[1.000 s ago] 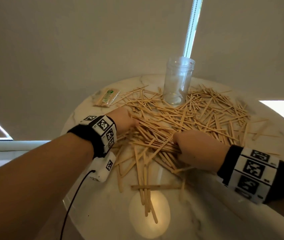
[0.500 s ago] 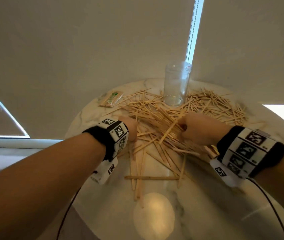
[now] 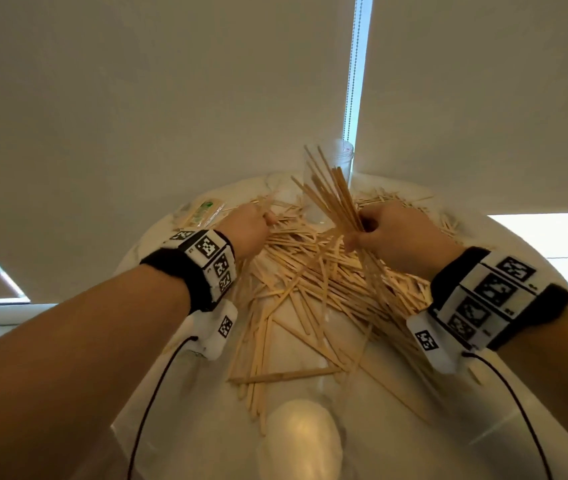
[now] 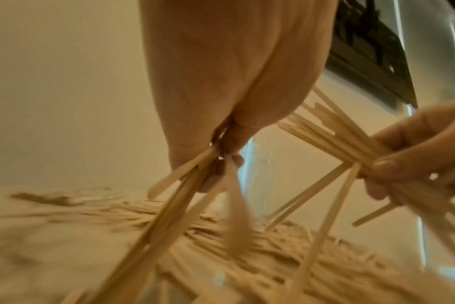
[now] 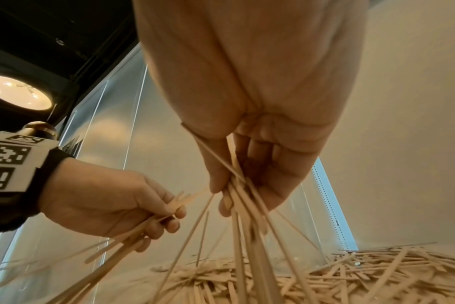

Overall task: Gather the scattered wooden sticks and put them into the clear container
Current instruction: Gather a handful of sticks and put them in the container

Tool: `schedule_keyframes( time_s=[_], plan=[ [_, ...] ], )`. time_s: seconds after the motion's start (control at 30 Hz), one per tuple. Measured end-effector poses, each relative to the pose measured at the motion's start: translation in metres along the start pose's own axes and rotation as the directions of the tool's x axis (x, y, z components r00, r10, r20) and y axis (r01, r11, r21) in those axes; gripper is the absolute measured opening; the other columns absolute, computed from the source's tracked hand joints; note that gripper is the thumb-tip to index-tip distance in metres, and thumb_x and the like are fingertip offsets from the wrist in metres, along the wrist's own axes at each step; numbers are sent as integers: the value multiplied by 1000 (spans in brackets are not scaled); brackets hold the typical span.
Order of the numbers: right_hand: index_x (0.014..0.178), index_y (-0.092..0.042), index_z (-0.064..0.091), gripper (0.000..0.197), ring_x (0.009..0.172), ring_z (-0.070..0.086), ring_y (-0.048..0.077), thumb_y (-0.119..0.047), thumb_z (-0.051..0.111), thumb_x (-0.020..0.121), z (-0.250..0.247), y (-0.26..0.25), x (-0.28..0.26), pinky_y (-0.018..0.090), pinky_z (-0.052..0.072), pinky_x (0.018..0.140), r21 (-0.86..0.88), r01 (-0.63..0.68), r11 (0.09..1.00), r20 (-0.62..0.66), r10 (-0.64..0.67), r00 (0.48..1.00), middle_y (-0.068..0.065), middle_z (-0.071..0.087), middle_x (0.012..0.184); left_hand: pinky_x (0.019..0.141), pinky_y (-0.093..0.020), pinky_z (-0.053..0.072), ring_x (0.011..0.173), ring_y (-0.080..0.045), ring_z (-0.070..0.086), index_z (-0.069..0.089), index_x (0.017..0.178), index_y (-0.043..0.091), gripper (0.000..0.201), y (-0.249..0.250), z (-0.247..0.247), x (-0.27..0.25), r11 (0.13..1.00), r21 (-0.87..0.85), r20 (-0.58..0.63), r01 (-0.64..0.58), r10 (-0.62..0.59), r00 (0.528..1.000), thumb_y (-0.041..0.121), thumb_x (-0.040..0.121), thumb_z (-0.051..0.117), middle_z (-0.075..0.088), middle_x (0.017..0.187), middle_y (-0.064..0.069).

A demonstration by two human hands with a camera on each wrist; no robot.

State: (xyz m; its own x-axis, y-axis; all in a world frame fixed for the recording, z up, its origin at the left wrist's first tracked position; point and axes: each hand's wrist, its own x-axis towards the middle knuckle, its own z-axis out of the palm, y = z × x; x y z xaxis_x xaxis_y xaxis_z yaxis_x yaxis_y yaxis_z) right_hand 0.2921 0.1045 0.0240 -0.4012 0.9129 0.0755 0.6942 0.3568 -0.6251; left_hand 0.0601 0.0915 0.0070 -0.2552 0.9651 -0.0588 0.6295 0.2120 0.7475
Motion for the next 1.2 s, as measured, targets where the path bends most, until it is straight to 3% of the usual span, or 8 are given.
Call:
schedule_keyframes(
  time_s=[0.13, 0.23, 0.33, 0.53, 0.67, 0.9, 1.1, 1.2],
  plan=[
    [102, -23, 73, 15, 83, 65, 9, -34, 69, 92, 2, -8, 16, 24, 44, 67, 25, 18, 1000, -66, -16, 998, -8, 71, 88, 64, -34, 41, 69, -19, 47, 56, 99, 13, 18, 15, 11, 11, 919, -393, -92, -10, -28, 995, 20, 103, 39, 53, 85, -8],
    [102, -22, 72, 15, 82, 66, 9, -34, 70, 92, 8, -14, 26, 20, 42, 63, 50, 36, 998, -99, -31, 995, -7, 72, 89, 73, -37, 39, 64, -15, 44, 58, 111, 10, 72, 21, 22, 11, 851, -525, -25, 20, -39, 999, 76, 89, 38, 51, 74, 0],
    [103, -22, 72, 13, 81, 68, 9, -31, 69, 93, 14, -19, 31, 23, 49, 67, 99, 53, 994, -97, -43, 994, -6, 72, 87, 75, -41, 38, 62, -13, 41, 62, 92, 20, 87, 23, 32, 12, 819, -572, 20, -43, 67, 998, 99, 64, 35, 48, 69, 7],
    [106, -20, 71, 15, 80, 68, 11, -24, 63, 95, 30, -24, 41, 29, 57, 74, 32, 134, 990, -113, -130, 985, -6, 71, 86, 65, -23, 53, 71, -6, 69, 70, 110, 7, 61, 29, 42, 12, 749, -649, 82, -134, 244, 966, 62, 87, 63, 74, 85, 4],
    [105, -23, 72, 14, 77, 68, 7, -29, 67, 93, 36, -21, 43, 23, 53, 69, 104, 189, 976, -110, -177, 978, -8, 73, 84, 88, -44, 58, 83, -19, 71, 71, 104, 12, 54, 25, 47, 21, 855, -492, -37, -167, 171, 985, 61, 93, 52, 75, 89, -2],
    [116, -26, 65, 30, 92, 64, 3, -22, 75, 89, 37, -9, 32, 13, 47, 68, 112, 143, 983, -66, -136, 989, -12, 65, 101, 82, -47, 59, 70, -21, 64, 58, 113, 5, 44, 20, 28, 35, 841, -526, -271, -123, -29, 962, 43, 106, 37, 64, 80, -1],
    [128, -28, 59, 42, 93, 61, -1, -23, 74, 89, 23, -13, 31, 12, 54, 61, 116, 223, 968, -240, -190, 952, -11, 47, 121, 68, -38, 51, 63, -16, 52, 55, 90, 17, 31, 18, 27, 34, 797, -584, -269, -155, -11, 963, 40, 106, 42, 57, 75, 2],
    [137, -24, 56, 49, 96, 62, 3, -23, 72, 90, 27, -18, 31, 23, 57, 79, 49, 197, 979, -124, -190, 974, -9, 60, 120, 67, -38, 47, 62, -18, 51, 55, 86, 20, 29, 21, 32, 33, 759, -624, -266, -189, 21, 964, 41, 104, 45, 56, 74, 2]
  ],
)
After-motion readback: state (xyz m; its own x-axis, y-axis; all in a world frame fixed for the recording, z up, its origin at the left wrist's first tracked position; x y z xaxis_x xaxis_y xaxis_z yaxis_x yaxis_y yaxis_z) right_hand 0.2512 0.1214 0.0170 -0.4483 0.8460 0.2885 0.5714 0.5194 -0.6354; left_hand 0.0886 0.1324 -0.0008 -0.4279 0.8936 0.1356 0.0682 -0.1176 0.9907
